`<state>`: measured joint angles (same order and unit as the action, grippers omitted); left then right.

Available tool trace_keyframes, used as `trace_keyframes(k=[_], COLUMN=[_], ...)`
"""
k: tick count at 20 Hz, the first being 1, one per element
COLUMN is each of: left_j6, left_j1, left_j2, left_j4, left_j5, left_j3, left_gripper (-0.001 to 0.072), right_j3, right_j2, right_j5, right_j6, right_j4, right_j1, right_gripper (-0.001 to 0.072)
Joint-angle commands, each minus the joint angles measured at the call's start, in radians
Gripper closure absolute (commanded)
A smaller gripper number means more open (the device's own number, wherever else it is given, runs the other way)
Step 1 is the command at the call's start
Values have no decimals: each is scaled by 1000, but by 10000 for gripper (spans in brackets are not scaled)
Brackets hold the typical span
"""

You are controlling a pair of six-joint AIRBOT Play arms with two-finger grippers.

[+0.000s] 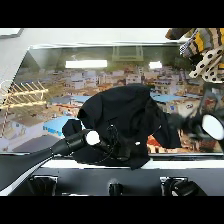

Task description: Fold the clothes and pants, and hang the long-sleeved shirts on hangers.

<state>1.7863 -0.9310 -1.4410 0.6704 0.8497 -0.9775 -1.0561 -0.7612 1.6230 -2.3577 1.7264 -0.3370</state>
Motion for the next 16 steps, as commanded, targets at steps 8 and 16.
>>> trace_keyframes(k=[8,16], left_j6=[-18,-140], left_j1=[1,5], left_j2=[-1,0], left_j4=[3,3], left_j5=[-26,-11], left_j3=[0,-3], left_gripper=[682,596], right_j3=[683,777], right_j2=[135,15], right_j5=[-434,-564], right_j6=[-51,78], right_j4=[-629,-869], right_j1=[97,97], right_gripper=[48,562])
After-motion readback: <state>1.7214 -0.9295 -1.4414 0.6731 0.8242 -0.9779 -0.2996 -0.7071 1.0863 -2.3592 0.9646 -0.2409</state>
